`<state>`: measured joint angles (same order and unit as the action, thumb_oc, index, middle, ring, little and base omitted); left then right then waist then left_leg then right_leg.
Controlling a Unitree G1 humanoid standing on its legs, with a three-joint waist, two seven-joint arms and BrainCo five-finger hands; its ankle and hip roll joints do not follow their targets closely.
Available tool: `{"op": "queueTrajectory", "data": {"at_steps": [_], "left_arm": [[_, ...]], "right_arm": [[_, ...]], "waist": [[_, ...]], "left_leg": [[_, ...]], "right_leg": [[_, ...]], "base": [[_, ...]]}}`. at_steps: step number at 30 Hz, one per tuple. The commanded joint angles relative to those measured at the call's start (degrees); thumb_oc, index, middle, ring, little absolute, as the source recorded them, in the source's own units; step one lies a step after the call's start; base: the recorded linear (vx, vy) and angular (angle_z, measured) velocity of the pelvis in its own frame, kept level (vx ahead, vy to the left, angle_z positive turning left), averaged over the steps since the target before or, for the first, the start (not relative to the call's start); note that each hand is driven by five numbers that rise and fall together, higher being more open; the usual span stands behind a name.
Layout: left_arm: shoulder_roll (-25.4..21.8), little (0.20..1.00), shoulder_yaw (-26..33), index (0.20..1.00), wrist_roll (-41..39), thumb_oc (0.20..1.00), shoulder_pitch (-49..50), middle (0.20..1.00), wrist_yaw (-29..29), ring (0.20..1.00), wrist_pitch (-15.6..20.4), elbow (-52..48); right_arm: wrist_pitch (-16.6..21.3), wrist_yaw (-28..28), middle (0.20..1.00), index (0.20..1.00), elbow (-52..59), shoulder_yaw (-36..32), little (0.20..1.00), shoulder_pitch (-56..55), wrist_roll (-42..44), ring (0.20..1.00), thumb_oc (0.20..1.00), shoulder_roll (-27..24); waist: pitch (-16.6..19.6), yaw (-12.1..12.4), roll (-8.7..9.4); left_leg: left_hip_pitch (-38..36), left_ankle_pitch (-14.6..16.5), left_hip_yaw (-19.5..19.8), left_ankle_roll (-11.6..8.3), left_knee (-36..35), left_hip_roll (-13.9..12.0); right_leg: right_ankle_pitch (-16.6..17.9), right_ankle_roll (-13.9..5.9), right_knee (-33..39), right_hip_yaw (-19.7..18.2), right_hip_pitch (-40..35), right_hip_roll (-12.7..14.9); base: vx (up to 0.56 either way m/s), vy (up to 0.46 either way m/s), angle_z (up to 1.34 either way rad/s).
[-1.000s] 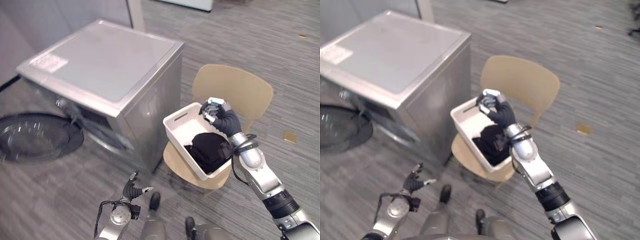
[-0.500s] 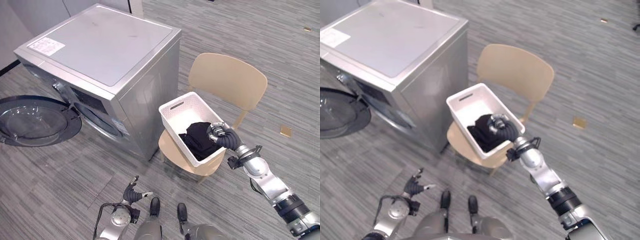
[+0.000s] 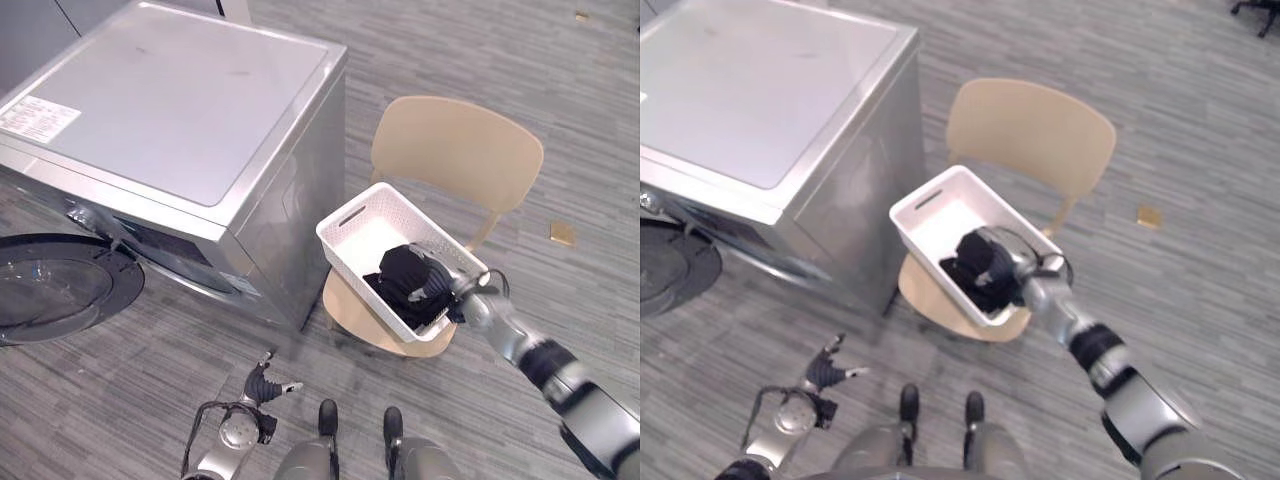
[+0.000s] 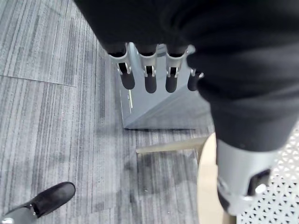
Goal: Grab the laundry basket,head to the washer,open it,put in the laundry and shut it.
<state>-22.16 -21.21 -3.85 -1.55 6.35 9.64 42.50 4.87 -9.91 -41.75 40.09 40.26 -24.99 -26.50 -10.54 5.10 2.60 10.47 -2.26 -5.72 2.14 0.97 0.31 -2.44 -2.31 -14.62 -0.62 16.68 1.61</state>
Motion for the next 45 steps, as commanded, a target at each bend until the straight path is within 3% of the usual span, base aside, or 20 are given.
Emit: {"op": "queueTrajectory", "data": {"at_steps": [1,3,13,18,23,24,25,26,27,31,38,42,45], "left_arm": [[-2.93,1.000,0.99,1.000,-1.29,1.000,-2.00,1.000,1.33,1.000,3.36,-0.62],[-3.36,1.000,0.05,1.000,-2.00,1.000,-3.81,1.000,1.35,1.000,4.05,0.40],[-2.69,1.000,-4.12,1.000,-4.69,1.000,-8.95,1.000,2.81,1.000,5.79,3.36],[-1.76,1.000,-5.73,1.000,-6.57,1.000,-10.38,1.000,3.59,1.000,6.50,2.96],[-1.30,1.000,-7.24,1.000,-7.93,1.000,-12.04,1.000,3.43,1.000,6.57,2.72],[-1.33,1.000,-7.51,1.000,-8.08,1.000,-12.24,1.000,3.34,1.000,6.74,2.37],[-1.30,1.000,-7.50,1.000,-8.11,1.000,-12.38,1.000,3.14,1.000,6.62,2.13],[-1.34,1.000,-7.22,1.000,-8.05,1.000,-12.34,1.000,3.06,1.000,6.60,2.13],[-1.38,1.000,-7.10,1.000,-7.98,1.000,-12.38,1.000,2.92,1.000,6.56,2.24],[-1.64,1.000,-5.82,1.000,-7.65,1.000,-12.76,1.000,2.79,1.000,5.98,3.46],[-2.63,1.000,-3.31,1.000,-6.79,1.000,-12.52,1.000,2.63,1.000,4.54,3.13],[-2.60,1.000,-1.08,1.000,-5.35,1.000,-9.20,1.000,1.98,1.000,3.32,1.19],[-2.34,1.000,0.31,1.000,-4.68,1.000,-6.82,1.000,1.69,1.000,2.72,-0.03]], "right_arm": [[-0.65,-2.95,1.000,1.000,-1.87,0.76,1.000,3.82,-3.21,1.000,1.000,0.12],[-1.28,-4.78,1.000,1.000,-6.86,1.65,1.000,7.38,-3.84,1.000,1.000,-0.10],[-4.45,-8.21,1.000,1.000,-28.68,6.38,1.000,17.71,-6.06,1.000,1.000,-0.56],[-5.97,-10.27,1.000,1.000,-34.22,4.00,1.000,19.50,-4.11,1.000,1.000,-4.43],[-5.86,-8.42,1.000,1.000,-37.07,2.71,1.000,20.26,0.59,1.000,1.000,-6.30],[-5.20,-7.67,0.934,0.934,-36.27,2.05,0.934,19.97,3.20,0.934,0.934,-6.32],[-4.87,-7.39,0.435,0.435,-35.46,1.57,0.435,19.58,4.99,0.435,0.435,-6.60],[-4.15,-7.27,0.278,0.278,-34.02,0.59,0.278,19.04,7.65,0.278,0.278,-6.60],[-3.41,-7.32,0.200,0.200,-32.41,-0.50,0.200,18.62,10.35,0.200,0.200,-6.50],[-1.21,-6.99,0.200,0.200,-25.38,-5.71,0.200,16.64,22.08,0.200,0.200,-5.72],[4.99,-4.50,0.200,0.200,-15.17,-21.09,0.200,9.52,49.92,0.200,0.200,0.16],[8.11,0.01,0.200,0.200,-1.55,-23.97,0.200,1.33,60.29,0.200,0.200,3.97],[8.84,1.44,0.200,0.200,6.01,-24.16,0.200,-2.86,61.64,0.200,0.200,4.70]], "waist": [[-2.99,2.24,1.52],[-4.52,3.52,1.64],[-5.76,6.74,-0.56],[-6.77,8.23,-2.46],[-8.02,9.30,-3.97],[-8.35,9.46,-4.20],[-8.37,9.53,-4.27],[-8.54,9.51,-4.26],[-8.45,9.50,-4.24],[-8.78,8.90,-3.70],[-8.12,7.45,-2.30],[-5.76,5.86,-0.99],[-4.49,4.86,-0.23]], "left_leg": [[4.81,4.31,3.40,-1.51,4.69,0.15],[8.66,3.84,4.41,-1.98,6.30,1.24],[15.76,-1.17,6.56,-3.70,2.97,1.02],[17.37,-3.25,7.51,-4.64,0.34,1.36],[18.30,-3.72,8.33,-5.00,-0.32,1.86],[18.66,-3.76,8.49,-5.03,-0.08,2.00],[18.91,-3.85,8.62,-5.08,0.07,1.98],[18.63,-3.70,8.70,-5.11,0.12,2.11],[18.65,-3.72,8.80,-5.14,0.13,2.11],[17.63,-3.07,8.61,-5.16,0.24,2.11],[13.66,-1.36,7.75,-5.11,0.65,1.81],[10.63,-0.40,7.37,-4.65,0.54,1.76],[8.81,0.11,7.06,-4.40,0.49,1.53]], "right_leg": [[-4.56,-4.79,-0.68,4.84,-4.02,3.43],[-4.42,-4.13,3.54,5.08,-4.57,3.29],[-2.45,-3.47,5.26,5.93,1.78,2.46],[-2.38,-3.67,6.26,7.41,3.07,2.71],[-2.82,-3.92,6.03,8.20,3.76,3.22],[-2.89,-3.97,5.83,8.42,3.86,3.31],[-2.81,-3.97,5.83,8.54,3.93,3.32],[-3.02,-4.00,5.72,8.56,3.67,3.44],[-2.93,-4.00,5.87,8.61,3.58,3.37],[-3.05,-4.07,6.44,8.24,2.37,3.44],[-4.19,-3.69,7.58,7.77,-2.29,3.26],[-4.31,-3.59,8.48,7.62,-5.50,3.04],[-4.23,-3.69,8.82,7.58,-7.25,3.11]], "base": [[-0.07,-0.044,-0.07],[-0.09,-0.055,0.07],[-0.05,-0.027,0.12],[-0.02,-0.011,0.14],[0.00,-0.001,0.16],[0.00,-0.014,0.05],[0.01,-0.019,0.06],[0.02,-0.019,0.08],[0.02,-0.020,0.12],[0.00,-0.006,0.11],[0.01,-0.015,0.05],[0.04,-0.006,0.04],[0.06,0.014,-0.13]]}}
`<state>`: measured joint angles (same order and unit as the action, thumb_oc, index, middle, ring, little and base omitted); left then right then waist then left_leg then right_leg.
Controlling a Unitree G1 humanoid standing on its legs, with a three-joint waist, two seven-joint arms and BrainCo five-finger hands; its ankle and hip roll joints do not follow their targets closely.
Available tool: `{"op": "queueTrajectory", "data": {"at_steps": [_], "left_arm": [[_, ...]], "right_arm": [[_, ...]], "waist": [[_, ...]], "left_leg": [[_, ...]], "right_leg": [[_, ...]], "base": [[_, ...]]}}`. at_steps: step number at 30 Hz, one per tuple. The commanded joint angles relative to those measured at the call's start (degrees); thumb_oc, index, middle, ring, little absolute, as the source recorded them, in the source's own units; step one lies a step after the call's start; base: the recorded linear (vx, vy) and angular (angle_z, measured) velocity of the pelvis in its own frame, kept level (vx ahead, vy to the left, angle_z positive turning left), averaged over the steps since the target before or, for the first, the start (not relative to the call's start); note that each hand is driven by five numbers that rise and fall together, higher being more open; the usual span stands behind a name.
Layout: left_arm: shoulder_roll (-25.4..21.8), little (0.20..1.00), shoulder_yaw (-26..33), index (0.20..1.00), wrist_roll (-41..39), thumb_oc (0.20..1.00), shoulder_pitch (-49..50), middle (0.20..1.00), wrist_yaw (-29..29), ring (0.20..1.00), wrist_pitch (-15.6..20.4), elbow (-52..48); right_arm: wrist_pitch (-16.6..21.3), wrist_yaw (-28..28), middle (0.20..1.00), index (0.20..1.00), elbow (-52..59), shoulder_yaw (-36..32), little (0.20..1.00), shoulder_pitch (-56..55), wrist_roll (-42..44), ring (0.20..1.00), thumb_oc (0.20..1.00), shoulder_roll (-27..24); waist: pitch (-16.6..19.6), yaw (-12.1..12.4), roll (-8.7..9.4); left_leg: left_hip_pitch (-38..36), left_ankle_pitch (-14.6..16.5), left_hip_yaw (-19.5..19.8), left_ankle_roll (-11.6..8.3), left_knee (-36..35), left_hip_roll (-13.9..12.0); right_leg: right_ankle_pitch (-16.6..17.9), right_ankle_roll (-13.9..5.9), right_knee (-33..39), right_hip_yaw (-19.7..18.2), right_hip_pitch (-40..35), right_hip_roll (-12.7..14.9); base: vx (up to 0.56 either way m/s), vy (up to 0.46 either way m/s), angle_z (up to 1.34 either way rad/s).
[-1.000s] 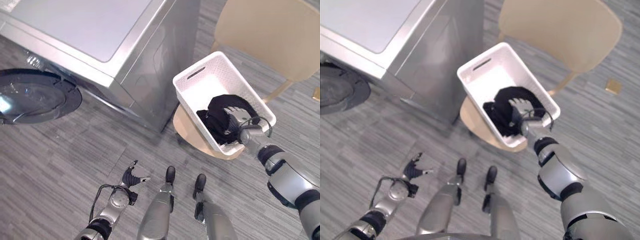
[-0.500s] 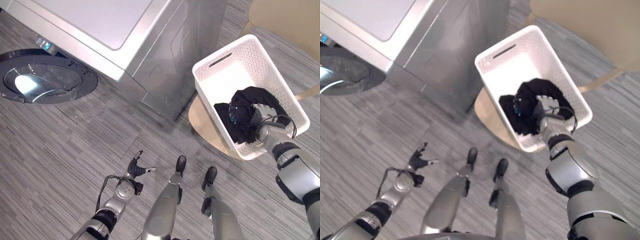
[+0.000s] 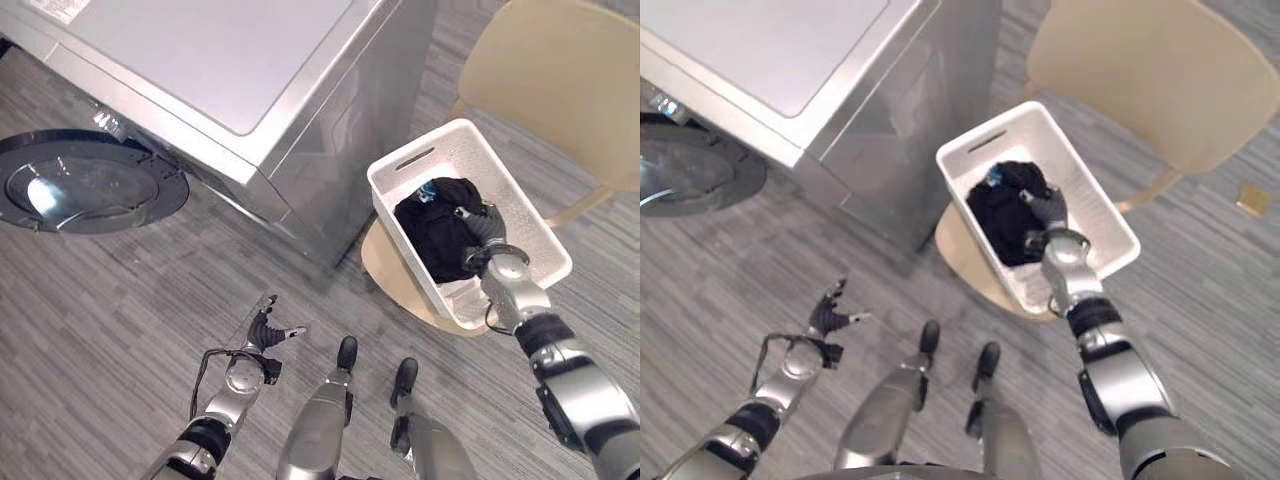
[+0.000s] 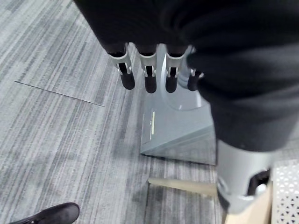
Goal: Grab the laundry basket,head to the washer,open it,put in the laundry and shut it.
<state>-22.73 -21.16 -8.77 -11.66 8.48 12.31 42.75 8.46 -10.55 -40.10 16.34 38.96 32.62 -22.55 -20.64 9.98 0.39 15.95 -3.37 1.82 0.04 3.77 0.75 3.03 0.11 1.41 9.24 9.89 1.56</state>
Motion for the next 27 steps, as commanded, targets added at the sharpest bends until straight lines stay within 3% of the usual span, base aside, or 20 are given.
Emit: {"op": "queueTrajectory", "data": {"at_steps": [1,4,10,14,16,17,18,19,20,22,23,25,27], "left_arm": [[-1.49,1.000,0.60,1.000,0.31,1.000,4.28,1.000,-0.64,1.000,-0.24,-0.85],[-0.56,1.000,3.10,1.000,0.68,1.000,8.95,1.000,-1.52,1.000,-1.18,-3.96],[0.16,1.000,4.60,1.000,1.18,1.000,11.99,1.000,-2.31,1.000,-2.13,-7.49],[-0.37,1.000,4.92,1.000,2.10,1.000,9.87,1.000,-1.66,1.000,-1.97,-9.03],[-0.90,1.000,5.43,1.000,1.29,1.000,9.16,1.000,-1.19,1.000,-1.53,-11.74],[-0.92,1.000,5.69,1.000,-0.52,1.000,9.23,1.000,-0.83,1.000,-1.08,-13.71],[-1.97,1.000,6.35,1.000,-0.41,1.000,10.25,1.000,-1.03,1.000,-0.55,-19.03],[-2.02,1.000,6.40,1.000,-0.41,1.000,10.35,1.000,-1.05,1.000,-0.64,-19.17],[-2.45,1.000,6.80,1.000,-1.71,1.000,11.27,1.000,-1.36,1.000,0.02,-24.41],[-2.48,1.000,6.85,1.000,-1.72,1.000,11.40,1.000,-1.38,1.000,-0.09,-24.58],[-3.00,1.000,6.51,1.000,-1.41,1.000,11.02,1.000,-1.73,1.000,0.86,-28.97],[-3.59,1.000,5.79,1.000,-0.45,1.000,10.11,1.000,-2.28,1.000,1.55,-32.20],[-4.30,1.000,4.83,1.000,1.22,1.000,9.17,1.000,-2.88,1.000,2.52,-34.36]], "right_arm": [[5.56,2.70,0.200,0.200,7.53,-0.27,0.200,-3.44,4.36,0.200,0.200,1.28],[6.37,5.76,0.200,0.200,23.68,0.80,0.200,-10.73,1.67,0.200,0.200,1.39],[6.79,8.11,0.200,0.200,38.39,0.27,0.200,-16.99,-4.53,0.200,0.200,-0.82],[7.73,7.94,0.200,0.200,43.97,-1.03,0.200,-19.24,-8.74,0.200,0.200,-1.25],[7.61,7.13,0.200,0.200,45.22,-1.23,0.200,-19.54,-11.29,0.200,0.200,-1.47],[7.54,7.13,0.200,0.200,45.67,-1.12,0.200,-19.74,-11.59,0.200,0.200,-1.42],[7.13,6.91,0.200,0.200,45.74,-1.37,0.200,-20.16,-12.66,0.200,0.200,-1.64],[7.14,6.91,0.200,0.200,45.71,-1.34,0.200,-20.15,-12.67,0.200,0.200,-1.60],[7.26,6.18,0.200,0.200,45.06,-1.66,0.200,-21.03,-13.14,0.200,0.200,-1.97],[7.27,6.18,0.200,0.200,45.06,-1.64,0.200,-21.06,-13.13,0.200,0.200,-1.96],[6.88,6.07,0.200,0.200,43.99,-2.19,0.200,-22.16,-13.54,0.200,0.200,-2.67],[6.44,6.05,0.200,0.200,43.17,-2.21,0.200,-22.97,-13.63,0.200,0.200,-3.09],[6.02,6.65,0.200,0.200,42.69,-1.74,0.200,-23.81,-14.08,0.200,0.200,-3.56]], "waist": [[6.21,-0.43,2.25],[8.82,-2.39,3.43],[10.98,-4.46,3.66],[11.36,-5.94,2.93],[11.74,-5.57,3.45],[11.56,-4.92,3.89],[11.74,-3.50,4.57],[11.78,-3.58,4.58],[11.07,-2.70,4.20],[11.20,-2.85,4.15],[9.67,-3.38,3.49],[9.05,-4.71,3.81],[9.48,-5.73,4.62]], "left_leg": [[2.48,1.51,-0.64,-2.13,-2.34,1.01],[-1.44,3.28,-1.98,-1.08,-2.04,0.87],[-5.12,4.22,-2.69,-0.27,-1.10,0.38],[-4.04,2.06,-1.13,-1.09,-1.14,-0.50],[-2.55,0.65,-0.59,-1.92,-0.96,-0.59],[-1.66,-0.46,-0.25,-2.71,-0.97,-0.69],[0.96,-3.00,0.19,-4.51,-0.88,-0.93],[0.98,-3.03,0.26,-4.52,-0.90,-0.93],[3.36,-5.76,1.12,-6.15,-1.23,-1.68],[3.49,-5.83,1.29,-6.18,-1.26,-1.69],[4.60,-6.78,0.17,-6.78,-1.67,-2.37],[3.81,-4.45,-3.66,-5.13,-0.04,-3.31],[2.13,-0.95,-4.83,-4.16,3.42,-3.64]], "right_leg": [[-9.61,-6.18,-7.09,-2.34,-1.12,3.23],[-9.46,-6.71,-7.09,-3.36,-4.16,3.37],[-9.38,-6.90,-9.94,-5.84,-5.84,2.51],[-11.54,-6.42,-17.84,-9.52,-5.95,-0.38],[-11.65,-5.96,-18.67,-11.03,-7.42,-1.32],[-13.68,-4.80,-16.49,-11.33,-9.14,-1.88],[-15.49,-3.13,-10.08,-10.74,-11.97,-2.89],[-15.37,-3.12,-9.84,-10.68,-12.07,-2.91],[-15.76,-2.02,-6.91,-10.67,-12.03,-4.63],[-15.71,-1.99,-6.87,-10.52,-11.96,-4.70],[-15.17,-1.53,-6.64,-8.73,-11.18,-5.00],[-14.05,-1.68,-6.54,-6.36,-10.54,-3.81],[-12.51,-2.05,-5.34,-4.24,-10.07,-1.96]], "base": [[0.06,0.034,-0.11],[0.06,0.053,-0.07],[0.01,0.037,-0.33],[-0.18,-0.057,0.19],[-0.26,-0.158,0.28],[-0.35,-0.280,0.27],[-0.27,-0.221,0.28],[-0.41,-0.321,0.23],[-0.24,-0.174,0.24],[-0.23,-0.119,0.68],[-0.32,-0.078,0.67],[-0.34,-0.053,0.41],[-0.22,0.003,1.05]]}}
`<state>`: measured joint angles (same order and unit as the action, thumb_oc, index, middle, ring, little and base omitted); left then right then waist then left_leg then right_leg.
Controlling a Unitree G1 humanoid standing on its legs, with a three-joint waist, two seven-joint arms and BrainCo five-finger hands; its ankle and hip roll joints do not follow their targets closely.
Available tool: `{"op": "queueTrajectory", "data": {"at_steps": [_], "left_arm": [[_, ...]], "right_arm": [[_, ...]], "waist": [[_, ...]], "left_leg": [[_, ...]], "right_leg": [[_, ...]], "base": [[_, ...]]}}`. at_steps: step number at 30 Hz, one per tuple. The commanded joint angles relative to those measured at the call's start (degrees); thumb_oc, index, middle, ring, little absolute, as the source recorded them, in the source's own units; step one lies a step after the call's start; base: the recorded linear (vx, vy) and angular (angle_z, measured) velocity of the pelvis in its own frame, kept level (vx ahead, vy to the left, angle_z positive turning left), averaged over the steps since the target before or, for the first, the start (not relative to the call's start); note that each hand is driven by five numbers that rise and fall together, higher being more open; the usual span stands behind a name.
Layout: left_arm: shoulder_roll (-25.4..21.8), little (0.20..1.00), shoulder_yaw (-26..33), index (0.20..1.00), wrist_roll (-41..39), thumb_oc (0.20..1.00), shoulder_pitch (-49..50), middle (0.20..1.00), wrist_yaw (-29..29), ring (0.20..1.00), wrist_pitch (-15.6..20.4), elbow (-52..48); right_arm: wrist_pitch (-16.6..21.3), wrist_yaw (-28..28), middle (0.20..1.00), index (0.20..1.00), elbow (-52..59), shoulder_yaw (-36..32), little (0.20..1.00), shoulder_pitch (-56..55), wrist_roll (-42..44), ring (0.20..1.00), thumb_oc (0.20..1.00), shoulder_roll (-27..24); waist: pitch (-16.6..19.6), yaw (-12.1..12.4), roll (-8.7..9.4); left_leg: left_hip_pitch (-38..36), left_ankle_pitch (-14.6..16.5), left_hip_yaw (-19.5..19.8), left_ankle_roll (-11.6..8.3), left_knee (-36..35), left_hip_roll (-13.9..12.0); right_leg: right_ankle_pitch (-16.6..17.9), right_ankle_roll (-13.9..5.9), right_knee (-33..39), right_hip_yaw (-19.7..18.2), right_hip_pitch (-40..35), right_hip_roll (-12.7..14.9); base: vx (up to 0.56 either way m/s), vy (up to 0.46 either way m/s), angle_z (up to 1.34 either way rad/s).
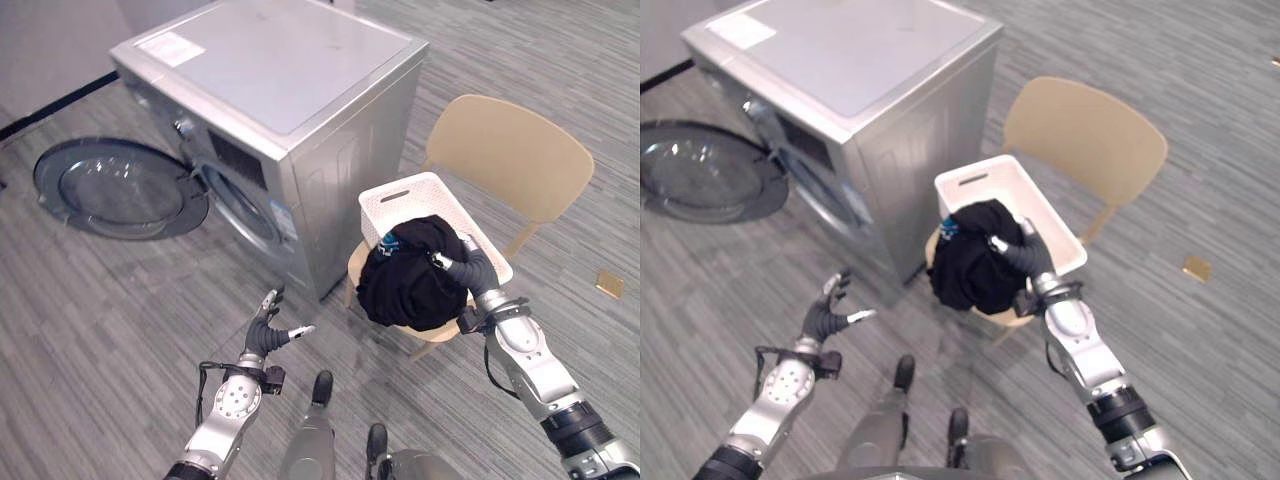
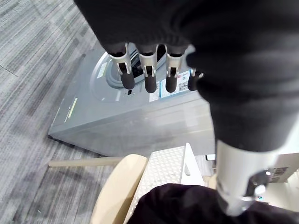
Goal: Grab the laundry basket,head to the washer,open it,put in the laundry and shut it.
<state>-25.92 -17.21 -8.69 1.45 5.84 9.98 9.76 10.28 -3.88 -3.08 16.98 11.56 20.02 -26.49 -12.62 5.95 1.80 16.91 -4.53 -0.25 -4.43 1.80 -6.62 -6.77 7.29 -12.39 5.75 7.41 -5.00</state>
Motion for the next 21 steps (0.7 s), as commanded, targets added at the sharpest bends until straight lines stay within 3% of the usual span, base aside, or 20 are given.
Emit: {"op": "queueTrajectory", "data": {"at_steps": [1,2,3,6,10,19,20,21], "left_arm": [[-2.15,1.000,-0.47,1.000,2.25,1.000,-5.70,1.000,-0.77,1.000,5.67,-3.36],[-2.16,1.000,-0.48,1.000,2.25,1.000,-5.74,1.000,-0.77,1.000,5.67,-3.36],[-2.76,1.000,-1.36,1.000,2.48,1.000,-6.45,1.000,-1.18,1.000,6.15,-4.36],[-3.68,1.000,-5.65,1.000,5.17,1.000,-8.85,1.000,-2.32,1.000,6.15,-4.85],[-3.03,1.000,-9.22,1.000,6.99,1.000,-11.50,1.000,-2.50,1.000,5.49,-3.44],[3.18,1.000,-17.64,1.000,11.64,1.000,-20.26,1.000,-0.88,1.000,3.16,4.84],[3.94,0.922,-18.11,0.922,12.59,0.922,-21.61,0.922,-0.14,0.922,3.06,5.94],[4.57,0.526,-18.11,0.526,12.82,0.526,-22.47,0.526,0.77,0.526,2.92,6.39]], "right_arm": [[4.04,0.84,0.200,0.200,5.07,-1.94,0.200,3.20,-1.25,0.200,0.200,0.11],[4.05,0.85,0.200,0.200,5.06,-1.96,0.200,3.23,-1.25,0.200,0.200,0.11],[3.86,1.26,0.200,0.200,4.84,-1.66,0.200,2.94,-1.34,0.200,0.200,-0.04],[3.49,2.83,0.200,0.200,4.16,-0.33,0.200,3.71,0.79,0.200,0.200,0.30],[3.23,3.64,0.200,0.200,3.98,2.23,0.200,5.86,2.87,0.200,0.200,1.61],[2.04,3.65,0.200,0.200,2.54,10.52,0.200,13.25,6.98,0.200,0.200,9.10],[2.17,3.81,0.200,0.200,2.40,11.40,0.200,13.35,7.99,0.200,0.200,10.33],[2.33,3.86,0.200,0.200,2.39,12.14,0.200,13.21,8.86,0.200,0.200,11.42]], "waist": [[2.21,-2.70,4.30],[2.26,-2.76,4.26],[3.11,-3.49,4.21],[6.30,-5.30,3.13],[7.40,-5.90,3.03],[9.47,-6.49,3.87],[9.56,-6.53,3.84],[9.71,-6.61,3.82]], "left_leg": [[-1.62,4.25,-3.25,0.64,8.22,3.62],[-1.49,4.09,-3.18,0.65,8.17,3.61],[-4.76,5.81,-4.38,0.65,7.42,2.95],[-9.72,3.98,-5.95,0.49,-1.29,2.69],[-12.66,3.04,-5.64,0.64,-5.96,3.27],[-15.47,4.07,-6.80,1.49,-6.80,3.69],[-15.71,4.14,-6.97,1.53,-6.80,3.74],[-15.83,4.23,-7.07,1.60,-6.80,3.79]], "right_leg": [[-1.43,-9.63,9.05,1.09,-6.95,6.39],[-1.29,-9.63,9.12,1.16,-6.86,6.36],[-1.30,-9.92,9.25,2.32,-6.58,6.65],[-0.19,-11.06,11.73,3.96,-7.27,6.30],[0.45,-11.49,12.62,3.61,-8.05,6.10],[0.98,-11.82,12.70,1.42,-9.61,6.17],[0.96,-11.81,12.66,1.24,-9.76,6.24],[0.98,-11.82,12.67,1.16,-9.84,6.29]], "base": [[-0.15,0.010,0.92],[-0.08,0.018,0.52],[0.04,0.085,0.74],[0.08,0.109,0.66],[0.05,0.091,-0.01],[0.03,0.061,-0.08],[0.02,0.035,-0.01],[0.01,0.026,-0.04]]}}
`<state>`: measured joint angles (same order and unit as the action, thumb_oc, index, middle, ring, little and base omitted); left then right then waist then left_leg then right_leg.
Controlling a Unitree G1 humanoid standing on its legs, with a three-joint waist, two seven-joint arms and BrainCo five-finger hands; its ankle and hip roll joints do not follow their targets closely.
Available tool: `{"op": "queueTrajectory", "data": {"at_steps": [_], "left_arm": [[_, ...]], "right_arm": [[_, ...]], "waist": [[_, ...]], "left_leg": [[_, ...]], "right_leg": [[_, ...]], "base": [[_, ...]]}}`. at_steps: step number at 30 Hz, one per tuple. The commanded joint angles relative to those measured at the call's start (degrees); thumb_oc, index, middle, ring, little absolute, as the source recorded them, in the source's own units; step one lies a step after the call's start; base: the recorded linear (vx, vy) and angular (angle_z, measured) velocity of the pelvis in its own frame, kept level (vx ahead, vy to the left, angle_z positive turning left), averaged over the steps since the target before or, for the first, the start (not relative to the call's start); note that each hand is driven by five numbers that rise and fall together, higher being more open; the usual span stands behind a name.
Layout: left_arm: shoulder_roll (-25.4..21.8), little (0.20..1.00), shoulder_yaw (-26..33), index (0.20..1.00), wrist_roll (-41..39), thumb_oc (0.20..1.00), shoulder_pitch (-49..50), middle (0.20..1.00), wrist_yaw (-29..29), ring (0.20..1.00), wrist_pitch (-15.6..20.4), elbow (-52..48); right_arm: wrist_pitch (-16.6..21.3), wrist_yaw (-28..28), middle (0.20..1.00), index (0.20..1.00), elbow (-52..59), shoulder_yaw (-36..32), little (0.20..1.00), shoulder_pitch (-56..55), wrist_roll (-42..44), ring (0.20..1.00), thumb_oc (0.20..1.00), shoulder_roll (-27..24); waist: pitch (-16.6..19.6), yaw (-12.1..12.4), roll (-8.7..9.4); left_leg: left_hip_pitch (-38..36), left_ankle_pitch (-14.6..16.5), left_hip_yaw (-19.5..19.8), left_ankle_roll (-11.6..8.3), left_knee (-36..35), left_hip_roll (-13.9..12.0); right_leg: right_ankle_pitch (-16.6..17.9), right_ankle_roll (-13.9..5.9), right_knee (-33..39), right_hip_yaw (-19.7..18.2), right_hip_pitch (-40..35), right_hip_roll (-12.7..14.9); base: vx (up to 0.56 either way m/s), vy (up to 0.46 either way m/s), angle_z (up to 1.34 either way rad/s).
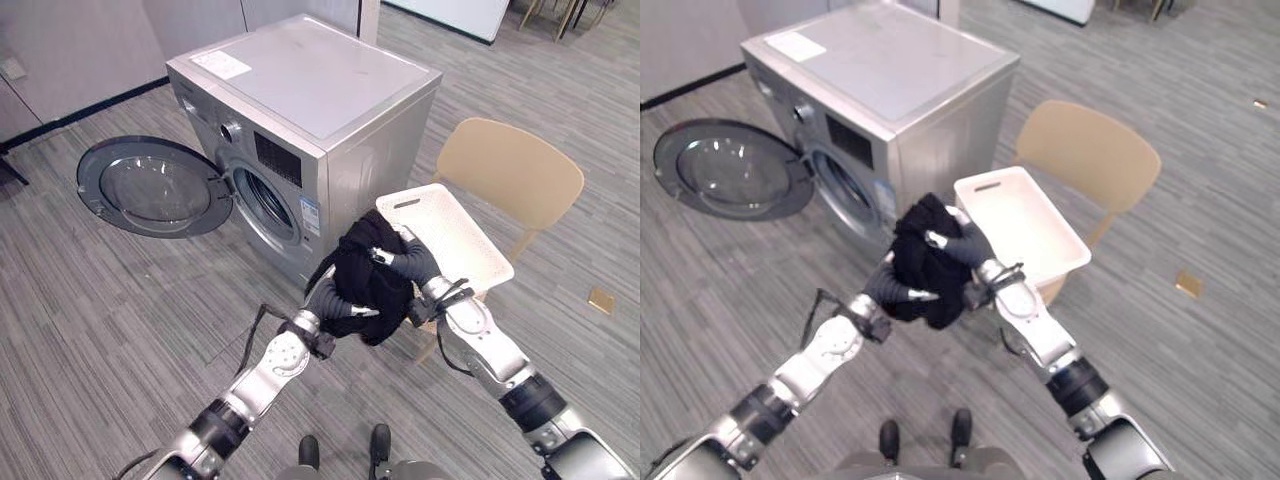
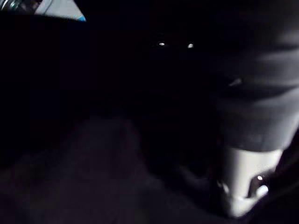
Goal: Grab the laundry basket,head to the washer,open it,put in the laundry and shut it.
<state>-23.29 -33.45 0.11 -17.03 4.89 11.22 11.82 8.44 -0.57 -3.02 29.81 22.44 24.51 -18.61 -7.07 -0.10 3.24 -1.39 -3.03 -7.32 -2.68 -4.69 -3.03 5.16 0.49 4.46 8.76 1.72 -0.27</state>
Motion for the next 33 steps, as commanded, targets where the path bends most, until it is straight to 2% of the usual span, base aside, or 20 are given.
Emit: {"op": "queueTrajectory", "data": {"at_steps": [1,4,5,9,13,15,16,17,19,22,26,29,33], "left_arm": [[2.69,0.200,-1.77,0.200,3.96,0.200,-5.02,0.200,2.75,0.200,1.72,4.86],[2.82,0.200,-0.48,0.200,3.91,0.200,-5.37,0.200,5.08,0.200,1.89,3.62],[2.67,0.200,0.60,0.200,3.02,0.200,-4.60,0.200,5.81,0.200,2.16,2.94],[1.88,0.200,2.59,0.200,1.82,0.200,-2.96,0.200,6.20,0.200,2.57,1.54],[0.88,0.200,6.02,0.200,-0.28,0.200,0.46,0.200,6.43,0.200,3.03,1.08],[0.00,0.200,8.01,0.200,-0.64,0.200,2.42,0.200,6.29,0.200,3.15,1.02],[-0.83,0.200,10.33,0.200,-1.19,0.200,4.65,0.200,5.97,0.200,3.26,0.93],[-1.10,0.200,11.84,0.200,-1.59,0.200,6.05,0.200,5.77,0.200,3.30,1.08],[-1.12,0.200,12.88,0.200,-2.03,0.200,7.28,0.200,5.64,0.200,3.30,1.40],[-1.86,0.200,18.34,0.200,-4.59,0.200,13.37,0.200,3.92,0.200,2.94,4.17],[-2.58,0.200,21.69,0.200,-4.94,0.200,17.63,0.200,2.45,0.200,2.54,7.71],[-2.17,0.200,24.97,0.200,-6.13,0.200,20.99,0.200,1.15,0.200,1.71,13.24],[-1.28,0.200,27.13,0.200,-7.41,0.200,22.48,0.200,1.00,0.200,1.25,18.20]], "right_arm": [[4.23,0.78,0.200,0.200,2.22,0.40,0.200,2.16,4.87,0.200,0.200,4.41],[3.75,1.96,0.213,0.213,2.02,2.56,0.213,0.66,5.80,0.213,0.213,5.32],[2.93,3.43,1.000,1.000,1.01,3.81,1.000,-0.51,7.41,1.000,1.000,5.36],[2.16,5.18,1.000,1.000,0.63,4.70,1.000,-2.41,8.59,1.000,1.000,4.08],[2.26,5.82,1.000,1.000,0.79,2.98,1.000,-5.13,6.05,1.000,1.000,0.76],[2.41,5.48,1.000,1.000,1.61,0.93,1.000,-6.46,1.94,1.000,1.000,-1.71],[2.99,4.19,1.000,1.000,3.01,-1.92,1.000,-8.09,-4.84,1.000,1.000,-5.15],[3.40,3.99,1.000,1.000,3.75,-3.69,1.000,-9.41,-7.97,1.000,1.000,-7.10],[3.48,3.23,1.000,1.000,3.99,-5.06,1.000,-10.87,-11.10,1.000,1.000,-8.59],[2.93,2.15,1.000,1.000,3.41,-11.35,1.000,-18.94,-20.67,1.000,1.000,-13.51],[2.07,2.41,1.000,1.000,-2.27,-15.27,1.000,-25.93,-22.57,1.000,1.000,-13.24],[1.29,1.53,1.000,1.000,-14.64,-17.82,1.000,-29.72,-22.78,1.000,1.000,-9.77],[1.12,1.21,1.000,1.000,-23.40,-18.15,1.000,-29.93,-21.71,1.000,1.000,-6.81]], "waist": [[4.26,-0.59,2.39],[4.38,-0.76,2.27],[4.48,-0.65,2.26],[4.70,-0.53,2.22],[5.02,-0.67,2.12],[5.24,-0.81,2.08],[5.36,-1.00,1.97],[5.42,-1.15,1.88],[5.54,-1.26,1.78],[5.42,-1.87,1.35],[5.30,-2.31,0.94],[4.65,-2.53,0.46],[3.99,-2.42,0.20]], "left_leg": [[2.39,2.81,0.04,-0.09,-0.31,0.24],[1.95,2.84,-0.02,0.00,-0.31,0.31],[1.80,2.85,-0.07,0.04,-0.31,0.31],[1.49,2.84,-0.19,0.05,-0.31,0.40],[1.23,2.81,-0.30,0.05,-0.31,0.35],[1.19,2.76,-0.43,0.03,-0.31,0.34],[1.22,2.66,-0.50,0.03,-0.31,0.31],[1.31,2.56,-0.57,0.04,-0.31,0.27],[1.37,2.52,-0.64,0.05,-0.31,0.26],[1.67,2.20,-0.86,-0.01,-0.31,0.17],[1.71,2.12,-0.98,-0.01,-0.31,0.15],[1.49,2.18,-0.96,0.01,-0.31,0.22],[1.15,2.14,-0.70,0.12,-0.31,0.34]], "right_leg": [[-10.94,-5.02,-4.23,-1.94,-4.15,1.57],[-10.83,-5.02,-4.21,-2.11,-4.41,1.67],[-10.77,-5.03,-4.04,-2.25,-4.59,1.75],[-10.76,-5.04,-3.93,-2.29,-4.91,1.76],[-10.57,-5.16,-3.69,-2.25,-5.18,1.93],[-10.45,-5.26,-3.46,-2.23,-5.27,1.94],[-10.30,-5.36,-3.29,-2.15,-5.27,1.97],[-10.19,-5.45,-3.25,-2.14,-5.19,2.00],[-10.11,-5.50,-3.21,-2.13,-5.17,2.02],[-9.73,-5.83,-2.86,-2.05,-4.96,2.14],[-9.64,-6.05,-2.79,-1.96,-4.83,2.23],[-9.85,-6.00,-3.01,-2.05,-4.95,2.29],[-10.25,-5.79,-3.22,-2.24,-5.19,2.30]], "base": [[0.01,0.022,-0.04],[0.00,0.000,0.00],[0.00,0.000,0.00],[0.00,0.005,-0.02],[0.00,0.000,0.00],[0.00,0.000,0.00],[0.00,0.000,0.00],[0.00,0.000,0.00],[0.00,0.000,0.00],[-0.01,0.002,-0.07],[0.00,0.003,-0.07],[0.00,0.000,0.00],[0.00,0.000,0.00]]}}
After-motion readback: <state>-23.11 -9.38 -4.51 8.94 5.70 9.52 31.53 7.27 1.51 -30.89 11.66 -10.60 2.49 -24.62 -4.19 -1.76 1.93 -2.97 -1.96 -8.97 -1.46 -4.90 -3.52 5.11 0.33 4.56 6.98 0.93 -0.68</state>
